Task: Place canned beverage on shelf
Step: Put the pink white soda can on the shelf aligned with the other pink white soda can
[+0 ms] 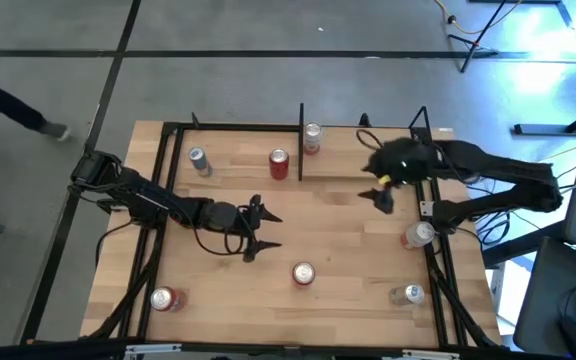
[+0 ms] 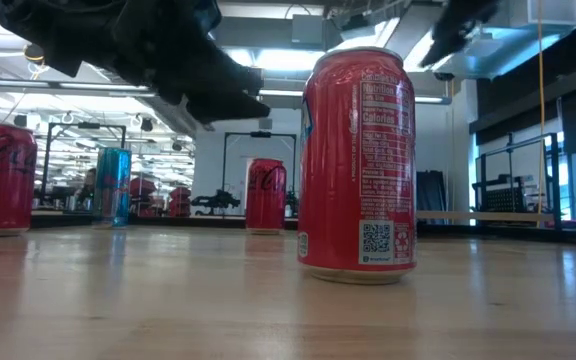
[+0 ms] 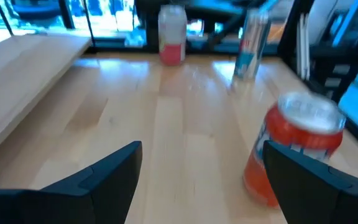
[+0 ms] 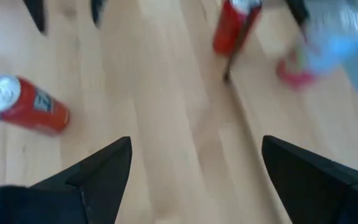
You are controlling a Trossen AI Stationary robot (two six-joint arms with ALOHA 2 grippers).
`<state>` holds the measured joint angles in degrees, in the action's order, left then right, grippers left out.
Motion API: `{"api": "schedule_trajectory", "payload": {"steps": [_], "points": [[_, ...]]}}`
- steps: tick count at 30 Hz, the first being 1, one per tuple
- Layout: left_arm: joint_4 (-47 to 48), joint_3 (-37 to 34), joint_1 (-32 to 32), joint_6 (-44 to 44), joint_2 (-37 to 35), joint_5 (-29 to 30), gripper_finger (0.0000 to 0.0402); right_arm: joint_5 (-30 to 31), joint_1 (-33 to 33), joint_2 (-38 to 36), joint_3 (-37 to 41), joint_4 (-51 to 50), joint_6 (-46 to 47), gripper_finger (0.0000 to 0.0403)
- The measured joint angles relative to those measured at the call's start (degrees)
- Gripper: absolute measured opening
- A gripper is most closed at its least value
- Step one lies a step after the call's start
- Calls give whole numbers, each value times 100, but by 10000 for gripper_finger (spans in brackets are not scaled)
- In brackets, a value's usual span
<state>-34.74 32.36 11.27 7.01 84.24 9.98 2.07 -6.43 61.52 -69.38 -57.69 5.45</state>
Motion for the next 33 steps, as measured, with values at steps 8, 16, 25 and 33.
{"api": "schedule_trajectory", "payload": {"steps": [8, 16, 25, 33], "points": [[-199, 0, 146, 186, 49, 287, 315, 914, 993, -336, 3, -1838, 2228, 344], [-197, 0, 587, 427, 324, 451, 315, 899, 1908, -332, 401, -2956, 4410, 344], [-194, 0, 675, 443, 355, 455, 315, 332, 2146, -326, 1269, -3114, 5265, 344], [-193, 0, 664, 443, 355, 456, 315, -168, 2146, -294, 1767, -3217, 5589, 344]]}}
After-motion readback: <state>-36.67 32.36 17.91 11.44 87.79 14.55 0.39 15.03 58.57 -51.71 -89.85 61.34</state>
